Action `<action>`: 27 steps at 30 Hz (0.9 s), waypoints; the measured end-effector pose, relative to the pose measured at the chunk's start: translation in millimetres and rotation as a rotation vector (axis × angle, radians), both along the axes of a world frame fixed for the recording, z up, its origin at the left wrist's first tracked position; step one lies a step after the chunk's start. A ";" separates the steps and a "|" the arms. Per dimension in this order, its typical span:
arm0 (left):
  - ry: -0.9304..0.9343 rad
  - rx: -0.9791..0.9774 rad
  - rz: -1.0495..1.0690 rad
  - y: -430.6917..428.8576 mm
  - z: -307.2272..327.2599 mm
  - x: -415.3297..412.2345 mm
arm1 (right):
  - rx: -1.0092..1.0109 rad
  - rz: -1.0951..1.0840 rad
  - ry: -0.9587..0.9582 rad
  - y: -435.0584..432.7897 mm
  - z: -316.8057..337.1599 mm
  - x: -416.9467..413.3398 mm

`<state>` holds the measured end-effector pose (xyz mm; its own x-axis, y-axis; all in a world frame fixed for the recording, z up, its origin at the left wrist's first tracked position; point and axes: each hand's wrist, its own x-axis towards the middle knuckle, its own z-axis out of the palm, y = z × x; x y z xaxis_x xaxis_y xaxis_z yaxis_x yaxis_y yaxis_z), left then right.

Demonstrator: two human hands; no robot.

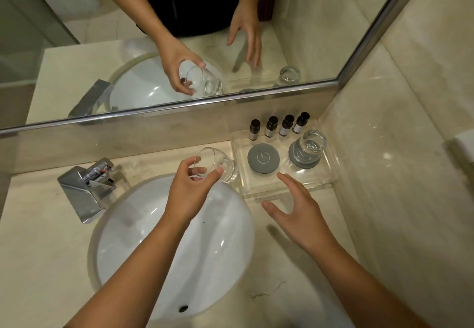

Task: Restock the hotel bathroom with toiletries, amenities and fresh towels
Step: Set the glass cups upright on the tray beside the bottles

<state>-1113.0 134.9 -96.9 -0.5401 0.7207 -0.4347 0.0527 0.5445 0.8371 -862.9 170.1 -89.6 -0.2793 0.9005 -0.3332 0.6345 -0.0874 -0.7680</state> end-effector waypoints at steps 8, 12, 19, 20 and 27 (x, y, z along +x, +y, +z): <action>-0.409 -0.065 -0.037 -2.4 19.9 32.9 | -0.276 -0.121 0.265 -2.4 5.7 -7.6; -0.601 -0.106 -0.084 0.0 22.6 43.7 | -0.354 -0.172 0.457 -0.7 15.4 -8.2; -0.691 -0.150 -0.150 1.3 22.0 52.4 | -0.336 -0.203 0.538 -1.4 23.1 -10.8; -0.700 -0.160 -0.151 1.2 20.5 52.4 | -0.335 -0.210 0.539 -1.0 22.5 -11.1; -0.575 -0.196 -0.226 2.8 16.5 55.4 | -0.238 -0.280 0.508 5.2 17.2 -13.2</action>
